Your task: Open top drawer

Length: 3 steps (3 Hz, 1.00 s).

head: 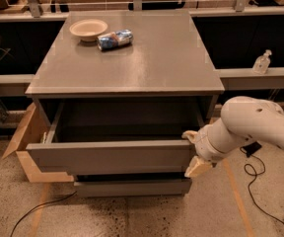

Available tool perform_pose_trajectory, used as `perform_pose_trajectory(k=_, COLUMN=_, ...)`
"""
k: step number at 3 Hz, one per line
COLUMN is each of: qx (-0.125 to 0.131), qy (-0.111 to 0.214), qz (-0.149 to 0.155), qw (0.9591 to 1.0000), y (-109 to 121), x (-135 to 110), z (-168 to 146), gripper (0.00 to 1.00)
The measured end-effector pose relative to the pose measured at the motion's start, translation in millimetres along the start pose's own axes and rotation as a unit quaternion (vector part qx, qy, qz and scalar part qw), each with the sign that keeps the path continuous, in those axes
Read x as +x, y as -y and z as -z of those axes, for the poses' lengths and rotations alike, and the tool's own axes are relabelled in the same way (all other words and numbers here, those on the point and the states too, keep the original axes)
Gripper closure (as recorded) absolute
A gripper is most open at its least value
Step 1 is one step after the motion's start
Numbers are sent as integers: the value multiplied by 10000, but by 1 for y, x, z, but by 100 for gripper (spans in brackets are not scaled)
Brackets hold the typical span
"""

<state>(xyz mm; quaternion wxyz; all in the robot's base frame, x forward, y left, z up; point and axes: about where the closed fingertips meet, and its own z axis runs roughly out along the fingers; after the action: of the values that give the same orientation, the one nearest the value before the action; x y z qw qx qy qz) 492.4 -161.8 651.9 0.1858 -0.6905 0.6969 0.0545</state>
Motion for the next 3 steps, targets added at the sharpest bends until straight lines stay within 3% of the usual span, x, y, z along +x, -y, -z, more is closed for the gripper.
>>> perform_pose_trajectory(k=2, qx=0, qy=-9, qz=-40, qw=10000, y=-2, x=-1, z=8, gripper=88)
perform_pose_trajectory(k=3, qx=0, qy=-9, qz=-40, qw=10000, y=-2, x=-1, z=8, gripper=100)
